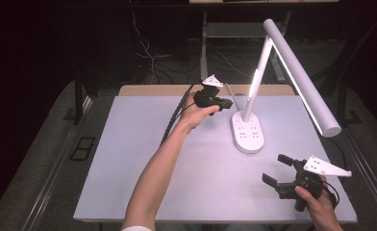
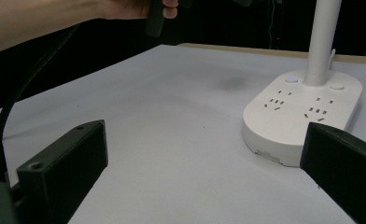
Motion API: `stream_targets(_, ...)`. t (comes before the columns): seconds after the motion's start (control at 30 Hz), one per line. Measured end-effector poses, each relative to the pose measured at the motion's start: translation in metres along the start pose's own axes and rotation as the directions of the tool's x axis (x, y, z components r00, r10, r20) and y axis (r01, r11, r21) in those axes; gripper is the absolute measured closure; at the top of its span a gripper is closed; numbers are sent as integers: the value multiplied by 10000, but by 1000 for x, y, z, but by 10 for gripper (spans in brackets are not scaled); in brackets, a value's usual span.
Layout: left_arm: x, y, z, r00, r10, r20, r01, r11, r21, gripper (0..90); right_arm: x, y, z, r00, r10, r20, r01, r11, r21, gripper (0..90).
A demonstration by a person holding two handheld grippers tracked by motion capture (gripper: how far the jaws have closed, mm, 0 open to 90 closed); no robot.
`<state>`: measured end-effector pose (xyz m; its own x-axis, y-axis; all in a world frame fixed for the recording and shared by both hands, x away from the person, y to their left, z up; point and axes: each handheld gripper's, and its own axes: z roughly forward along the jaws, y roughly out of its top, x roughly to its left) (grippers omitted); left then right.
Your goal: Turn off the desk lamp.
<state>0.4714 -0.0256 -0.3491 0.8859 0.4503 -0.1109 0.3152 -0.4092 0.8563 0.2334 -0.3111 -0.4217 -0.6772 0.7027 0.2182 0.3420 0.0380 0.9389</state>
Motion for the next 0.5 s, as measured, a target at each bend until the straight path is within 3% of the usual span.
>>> stream_targets(0.07,1,-1,5,9999,-123,-41,123,9999,-62,896,0,0,0,10000,-6,-12,6,10000,5,7)
stream_targets(0.5,8,-7,40,9988,-482,-41,483,9974,541,900,2,0,2,9999,-79,-109,79,10000,51,7)
